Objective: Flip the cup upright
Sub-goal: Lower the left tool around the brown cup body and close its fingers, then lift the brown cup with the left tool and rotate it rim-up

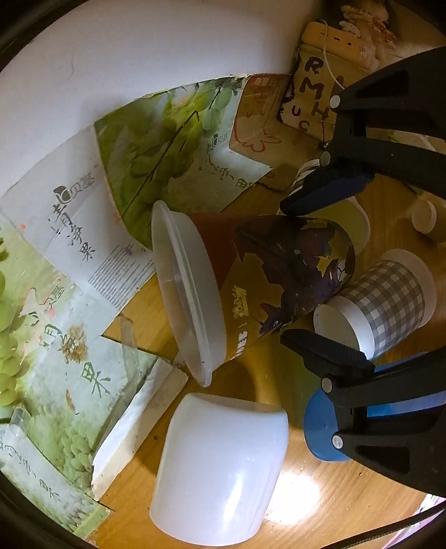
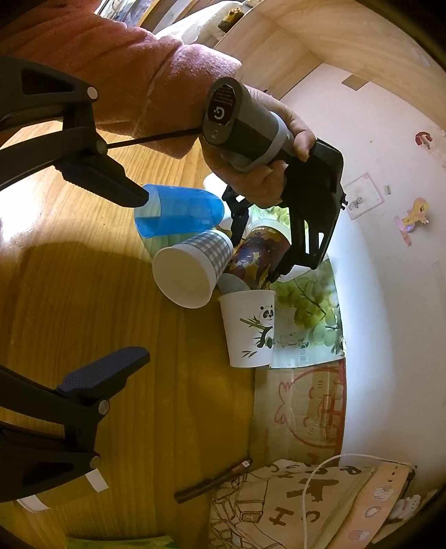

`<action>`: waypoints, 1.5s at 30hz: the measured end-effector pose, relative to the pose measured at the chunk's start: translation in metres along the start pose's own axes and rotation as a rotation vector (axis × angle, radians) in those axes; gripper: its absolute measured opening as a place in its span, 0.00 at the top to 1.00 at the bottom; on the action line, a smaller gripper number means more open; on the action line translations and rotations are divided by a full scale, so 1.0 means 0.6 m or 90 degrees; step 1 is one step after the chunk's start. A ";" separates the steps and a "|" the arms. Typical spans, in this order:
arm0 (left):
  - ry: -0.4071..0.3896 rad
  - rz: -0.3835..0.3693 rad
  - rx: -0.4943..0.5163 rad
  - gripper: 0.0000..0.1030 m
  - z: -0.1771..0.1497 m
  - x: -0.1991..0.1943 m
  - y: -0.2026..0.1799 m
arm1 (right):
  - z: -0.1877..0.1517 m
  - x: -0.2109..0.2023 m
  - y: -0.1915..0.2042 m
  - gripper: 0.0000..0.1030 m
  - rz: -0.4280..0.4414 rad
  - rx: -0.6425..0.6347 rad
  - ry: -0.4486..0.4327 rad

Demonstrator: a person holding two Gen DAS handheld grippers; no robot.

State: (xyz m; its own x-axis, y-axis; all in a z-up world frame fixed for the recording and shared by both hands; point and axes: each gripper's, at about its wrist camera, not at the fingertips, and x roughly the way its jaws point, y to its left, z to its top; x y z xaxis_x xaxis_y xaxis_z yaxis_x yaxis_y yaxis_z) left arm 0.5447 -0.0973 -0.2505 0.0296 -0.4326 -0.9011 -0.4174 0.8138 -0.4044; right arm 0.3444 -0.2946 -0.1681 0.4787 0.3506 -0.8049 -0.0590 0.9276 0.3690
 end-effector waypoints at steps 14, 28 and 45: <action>-0.007 0.016 0.037 0.32 0.000 0.004 -0.012 | -0.002 -0.007 -0.007 0.18 0.000 0.029 -0.007; -0.028 0.021 0.129 0.33 -0.020 -0.056 -0.043 | -0.004 -0.015 0.011 0.18 0.004 0.027 -0.026; -0.043 0.013 0.226 0.33 -0.099 -0.173 -0.027 | -0.041 -0.056 0.086 0.18 -0.015 0.021 -0.087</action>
State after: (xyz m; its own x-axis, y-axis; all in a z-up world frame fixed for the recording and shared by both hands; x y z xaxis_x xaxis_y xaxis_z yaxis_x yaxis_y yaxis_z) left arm 0.4947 -0.0886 -0.1411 0.0901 -0.3981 -0.9129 -0.0772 0.9111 -0.4049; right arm 0.3038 -0.2553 -0.1331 0.5946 0.3052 -0.7438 -0.0184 0.9300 0.3670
